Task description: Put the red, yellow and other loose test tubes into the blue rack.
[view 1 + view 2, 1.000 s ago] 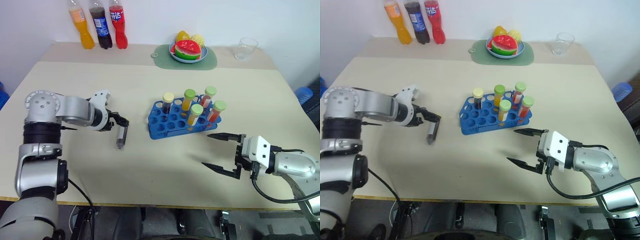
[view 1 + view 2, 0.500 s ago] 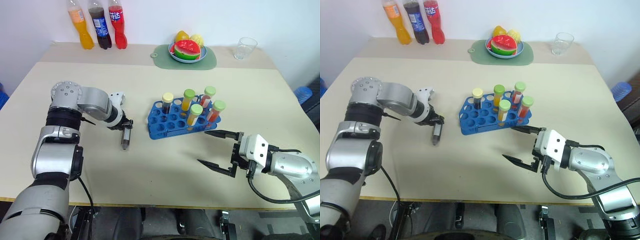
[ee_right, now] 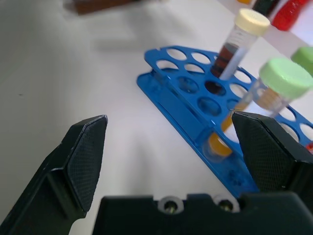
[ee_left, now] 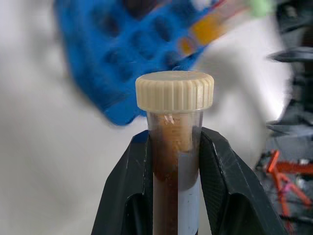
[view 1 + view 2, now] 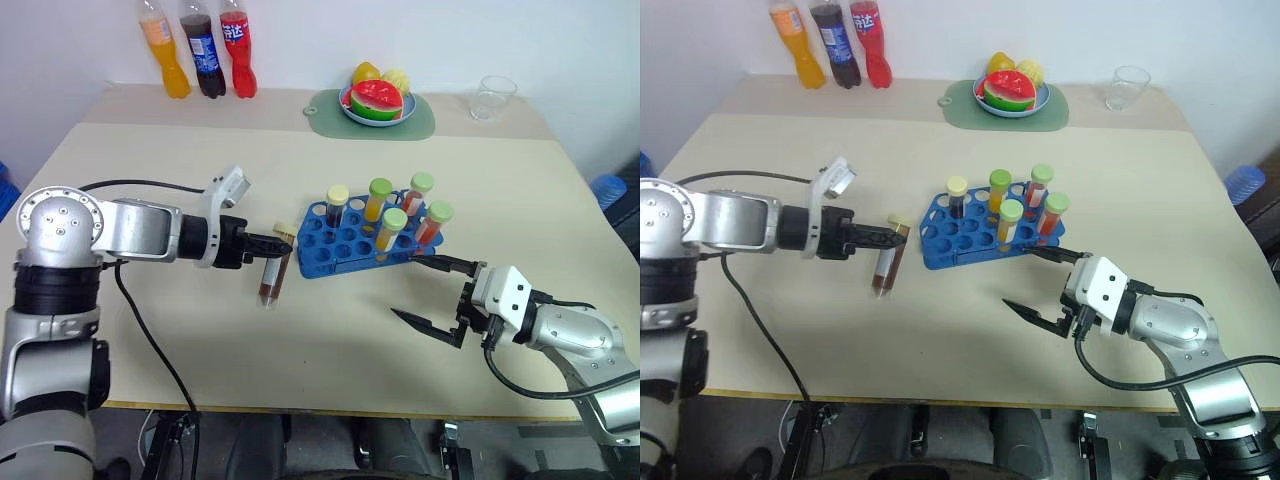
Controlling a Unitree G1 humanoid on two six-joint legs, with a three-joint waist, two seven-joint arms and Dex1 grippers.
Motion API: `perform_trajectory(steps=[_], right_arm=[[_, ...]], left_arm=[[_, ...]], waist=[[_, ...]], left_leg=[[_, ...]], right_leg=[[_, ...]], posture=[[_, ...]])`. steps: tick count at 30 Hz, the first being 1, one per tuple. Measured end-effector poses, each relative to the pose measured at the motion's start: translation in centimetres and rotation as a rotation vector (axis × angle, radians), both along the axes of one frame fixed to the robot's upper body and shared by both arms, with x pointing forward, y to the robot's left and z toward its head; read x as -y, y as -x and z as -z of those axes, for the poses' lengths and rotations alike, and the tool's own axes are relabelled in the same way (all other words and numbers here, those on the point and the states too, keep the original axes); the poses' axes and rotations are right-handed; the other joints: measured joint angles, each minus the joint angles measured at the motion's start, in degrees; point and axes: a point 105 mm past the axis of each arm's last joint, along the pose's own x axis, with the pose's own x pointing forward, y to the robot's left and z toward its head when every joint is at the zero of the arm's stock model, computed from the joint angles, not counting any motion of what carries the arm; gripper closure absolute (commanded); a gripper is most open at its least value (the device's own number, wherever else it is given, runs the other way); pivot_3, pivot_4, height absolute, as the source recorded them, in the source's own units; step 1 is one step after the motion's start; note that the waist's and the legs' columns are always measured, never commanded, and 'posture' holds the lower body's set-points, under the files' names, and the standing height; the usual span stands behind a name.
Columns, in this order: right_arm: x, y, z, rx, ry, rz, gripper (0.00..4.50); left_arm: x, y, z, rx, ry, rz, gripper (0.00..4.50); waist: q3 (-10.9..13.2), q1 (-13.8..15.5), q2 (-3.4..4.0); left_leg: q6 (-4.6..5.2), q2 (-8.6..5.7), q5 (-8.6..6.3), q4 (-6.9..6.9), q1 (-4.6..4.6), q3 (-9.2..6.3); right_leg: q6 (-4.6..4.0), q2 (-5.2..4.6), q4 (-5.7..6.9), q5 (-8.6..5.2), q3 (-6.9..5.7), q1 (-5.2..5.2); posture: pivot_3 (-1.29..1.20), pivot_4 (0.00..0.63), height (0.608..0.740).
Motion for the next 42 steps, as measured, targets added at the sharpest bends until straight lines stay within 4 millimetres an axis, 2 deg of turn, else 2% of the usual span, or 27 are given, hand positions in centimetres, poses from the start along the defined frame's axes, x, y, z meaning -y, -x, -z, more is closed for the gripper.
perform_trajectory(steps=[1, 4, 7, 13, 20, 26, 30, 37, 38, 40, 42], right_arm=[[0.0, -0.1, 0.0, 0.001, -0.001, 0.006, 0.00], [0.2, -0.2, 0.2, 0.005, -0.018, 0.038, 0.00], [0.5, -0.3, 0.5, 0.004, -0.017, 0.070, 0.00], [1.5, 0.1, 1.3, 0.000, -0.021, 0.160, 0.00], [1.7, 0.4, 0.9, 0.031, -0.025, 0.206, 0.00], [2.0, 0.5, 1.1, 0.037, -0.024, 0.241, 0.00], [2.0, 0.5, 1.2, 0.038, -0.029, 0.249, 0.00], [2.1, 0.5, 1.2, 0.040, -0.031, 0.255, 0.00], [2.1, 0.5, 1.1, 0.040, -0.031, 0.255, 0.00], [2.1, 0.5, 1.1, 0.041, -0.031, 0.255, 0.00], [2.1, 0.4, 1.1, 0.043, -0.032, 0.254, 0.00]], left_arm=[[0.4, -0.3, -0.4, 0.073, 0.035, 0.013, 3.77], [2.5, -0.8, -2.1, 0.469, 0.267, 0.096, 3.77], [4.8, -1.0, -1.7, 0.635, 0.299, 0.182, 3.77], [6.6, -2.1, -0.2, 0.736, 0.336, 0.268, 3.77], [7.3, -3.5, 3.2, 0.755, 0.266, 0.287, 3.77], [7.8, -4.4, 3.6, 0.798, 0.250, 0.284, 3.77], [7.9, -4.8, 5.6, 0.758, 0.210, 0.279, 3.77], [7.9, -4.5, 5.7, 0.757, 0.218, 0.309, 3.77], [7.7, -4.5, 5.7, 0.717, 0.242, 0.305, 2.75], [7.5, -4.5, 5.8, 0.643, 0.288, 0.294, 1.77], [7.6, -4.3, 5.7, 0.653, 0.289, 0.296, 0.72]], waist=[[0.0, 0.0, 0.00], [0.0, 0.0, 0.04], [0.0, 0.2, 0.04], [0.0, -0.2, 0.04], [0.0, -0.1, 0.05], [0.0, -0.1, 0.05], [0.0, -0.1, 0.04], [0.0, -0.1, 0.04], [0.0, -0.1, 0.04], [0.0, -0.2, 0.04], [0.0, -0.1, 0.04]], left_leg=[[0.01, 0.00, -0.01, 0.00, -0.01, 0.00], [0.03, 0.00, -0.02, 0.00, -0.06, 0.08], [0.16, -0.01, -0.09, 0.07, -0.07, 0.08], [0.29, 0.02, -0.15, 0.09, -0.06, 0.07], [0.32, 0.03, -0.17, 0.11, -0.07, 0.05], [0.33, 0.02, -0.17, 0.11, -0.05, 0.04], [0.34, 0.04, -0.18, 0.11, -0.06, 0.01], [0.35, 0.04, -0.18, 0.11, -0.06, 0.01], [0.35, 0.04, -0.18, 0.11, -0.06, 0.01], [0.35, 0.04, -0.18, 0.11, -0.06, 0.01], [0.36, 0.04, -0.18, 0.11, -0.06, 0.00]], right_leg=[[0.00, 0.00, -0.02, 0.00, 0.00, 0.00], [-0.04, -0.04, -0.15, 0.02, 0.00, 0.01], [-0.04, -0.04, -0.16, 0.02, 0.01, 0.03], [-0.01, 0.03, -0.11, 0.02, 0.03, -0.01], [0.00, 0.03, -0.10, 0.02, 0.03, -0.01], [0.01, 0.04, -0.09, 0.03, 0.03, 0.02], [0.02, 0.06, -0.07, 0.03, 0.02, 0.00], [0.01, 0.06, -0.08, 0.02, 0.02, 0.01], [0.01, 0.06, -0.08, 0.02, 0.02, 0.01], [0.02, 0.06, -0.07, 0.02, 0.03, 0.01], [0.02, 0.06, -0.07, 0.02, 0.02, 0.01]], posture=[[0.00, 0.150, 0.740], [0.00, 0.150, 0.740], [0.00, 0.150, 0.740], [0.00, 0.150, 0.740], [0.00, 0.150, 0.740], [0.00, 0.150, 0.740], [0.00, 0.150, 0.740], [0.00, 0.150, 0.740], [0.00, 0.150, 0.740], [0.00, 0.150, 0.740], [0.00, 0.150, 0.740]])
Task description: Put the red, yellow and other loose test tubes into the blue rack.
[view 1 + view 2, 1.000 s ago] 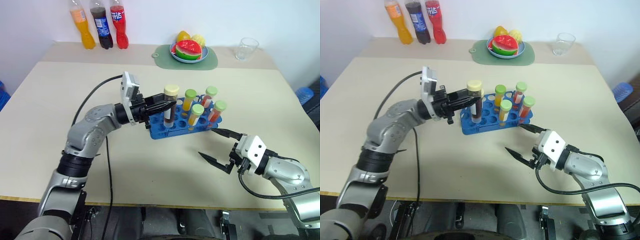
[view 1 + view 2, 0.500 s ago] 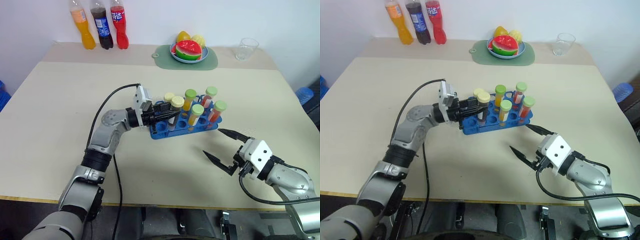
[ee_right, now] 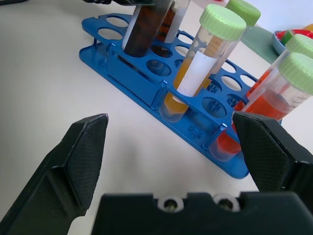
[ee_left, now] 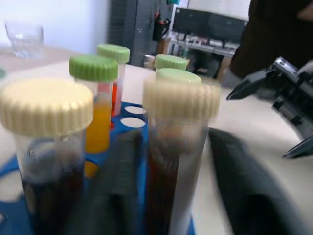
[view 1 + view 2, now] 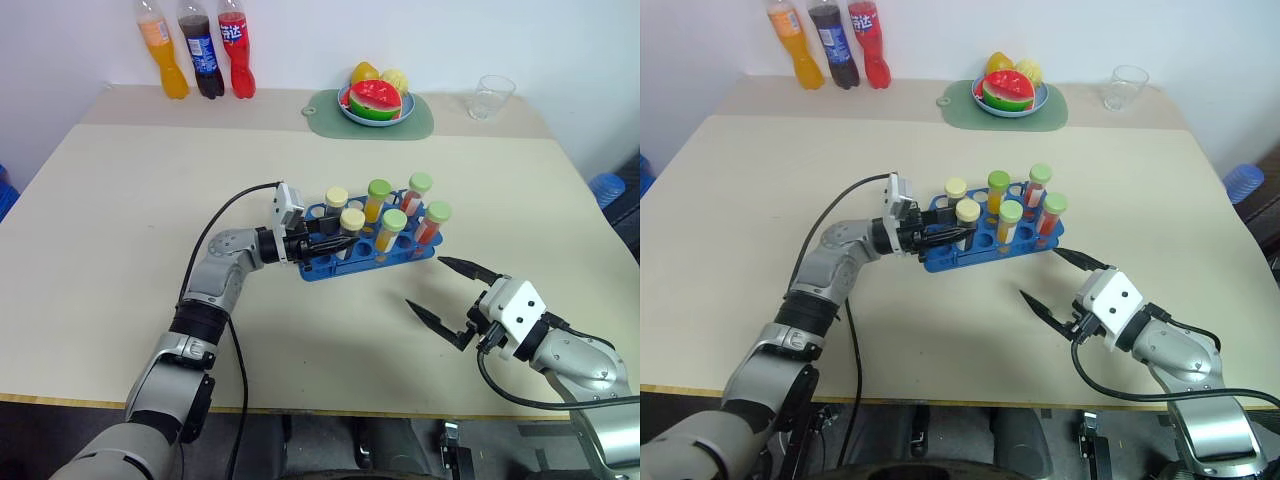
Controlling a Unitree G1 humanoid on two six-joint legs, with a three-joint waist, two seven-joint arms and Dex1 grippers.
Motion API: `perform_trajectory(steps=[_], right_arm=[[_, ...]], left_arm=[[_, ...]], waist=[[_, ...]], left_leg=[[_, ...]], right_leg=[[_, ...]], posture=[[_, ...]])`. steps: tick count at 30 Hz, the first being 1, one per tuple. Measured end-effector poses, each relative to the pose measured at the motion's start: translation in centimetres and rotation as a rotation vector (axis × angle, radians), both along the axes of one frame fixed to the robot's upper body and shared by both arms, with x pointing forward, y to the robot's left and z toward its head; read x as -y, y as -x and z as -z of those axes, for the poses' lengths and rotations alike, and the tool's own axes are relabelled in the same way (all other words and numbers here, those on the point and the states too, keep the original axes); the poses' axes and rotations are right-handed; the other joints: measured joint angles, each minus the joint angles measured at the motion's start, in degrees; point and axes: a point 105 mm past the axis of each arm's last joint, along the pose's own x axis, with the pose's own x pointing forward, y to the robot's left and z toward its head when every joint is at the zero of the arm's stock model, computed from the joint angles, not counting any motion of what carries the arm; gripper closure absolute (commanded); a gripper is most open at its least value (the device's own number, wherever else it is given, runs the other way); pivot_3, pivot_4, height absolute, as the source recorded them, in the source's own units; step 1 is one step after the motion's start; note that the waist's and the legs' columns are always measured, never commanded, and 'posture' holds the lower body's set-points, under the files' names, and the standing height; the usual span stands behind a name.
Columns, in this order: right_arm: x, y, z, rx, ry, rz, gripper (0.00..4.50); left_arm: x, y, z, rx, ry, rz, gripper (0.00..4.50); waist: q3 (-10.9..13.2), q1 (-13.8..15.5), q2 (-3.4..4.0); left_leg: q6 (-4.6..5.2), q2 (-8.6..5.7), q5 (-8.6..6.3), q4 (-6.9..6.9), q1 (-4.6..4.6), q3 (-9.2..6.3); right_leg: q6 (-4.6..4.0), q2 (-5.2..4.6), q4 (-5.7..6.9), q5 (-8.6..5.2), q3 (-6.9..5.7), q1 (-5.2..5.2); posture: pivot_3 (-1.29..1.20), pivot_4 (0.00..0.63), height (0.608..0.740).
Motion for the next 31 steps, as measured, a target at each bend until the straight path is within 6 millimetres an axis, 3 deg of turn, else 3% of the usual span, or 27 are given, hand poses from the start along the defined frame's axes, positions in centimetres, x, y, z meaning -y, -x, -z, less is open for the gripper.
perform_trajectory(steps=[1, 2, 8, 11, 15, 19, 21, 31], right_arm=[[0.0, 0.0, 0.0, 0.001, 0.000, 0.000, 0.00], [0.0, 0.0, 0.0, 0.001, 0.000, 0.000, 0.00], [0.3, -0.2, 0.0, -0.003, -0.044, 0.042, 0.00], [1.3, -0.6, 0.2, -0.019, -0.101, 0.103, 0.00], [2.4, -0.9, 1.1, -0.056, -0.127, 0.152, 0.00], [4.1, 0.0, 1.9, -0.095, -0.148, 0.215, 0.00], [5.0, 0.4, 2.1, -0.109, -0.156, 0.240, 0.00], [6.5, 1.3, 1.9, -0.127, -0.214, 0.238, 0.00]], left_arm=[[0.1, 0.0, -0.2, 0.017, 0.000, -0.005, 0.20], [0.1, 0.1, -0.3, 0.035, -0.006, -0.020, 0.06], [-1.5, 0.9, -1.7, 0.125, -0.008, -0.093, 0.06], [-4.1, 1.0, -1.5, 0.139, 0.008, -0.199, 0.06], [-7.9, 1.3, 0.2, 0.137, -0.025, -0.325, 0.06], [-11.4, 2.9, 2.2, 0.103, -0.107, -0.427, 0.06], [-12.3, 3.6, 2.5, 0.088, -0.120, -0.451, 0.06], [-13.1, 6.6, 2.5, 0.006, -0.116, -0.444, 0.06]], waist=[[0.0, 0.0, 0.00], [0.0, 0.0, 0.00], [0.0, -0.2, 0.02], [0.0, -0.1, 0.04], [0.0, 0.0, 0.04], [0.0, 0.0, 0.05], [0.0, 0.0, 0.05], [-0.1, -0.1, 0.15]], left_leg=[[0.00, 0.00, 0.00, 0.00, 0.00, 0.00], [0.00, 0.00, 0.00, 0.00, 0.00, 0.00], [0.00, 0.04, 0.00, -0.01, 0.03, 0.00], [0.00, 0.07, 0.00, -0.01, 0.04, 0.01], [0.00, 0.07, 0.00, -0.01, 0.04, 0.03], [0.01, 0.08, -0.02, -0.05, 0.03, 0.04], [0.01, 0.08, -0.02, -0.04, 0.03, 0.05], [0.01, 0.12, -0.02, -0.04, 0.08, 0.07]], right_leg=[[0.00, 0.00, 0.00, 0.00, 0.00, 0.00], [0.00, 0.00, -0.01, 0.00, 0.00, 0.00], [0.00, 0.01, 0.03, 0.00, 0.00, 0.00], [-0.01, 0.02, 0.05, 0.00, 0.00, 0.01], [-0.02, 0.01, 0.04, 0.00, 0.00, 0.00], [-0.02, -0.03, 0.03, -0.01, 0.00, 0.00], [-0.04, -0.06, 0.02, -0.01, 0.00, 0.01], [-0.06, -0.05, 0.04, -0.02, 0.00, 0.01]], posture=[[0.00, 0.150, 0.740], [0.00, 0.150, 0.740], [0.00, 0.150, 0.740], [0.00, 0.150, 0.740], [0.00, 0.150, 0.740], [0.00, 0.150, 0.740], [0.00, 0.150, 0.740], [0.00, 0.150, 0.740]])
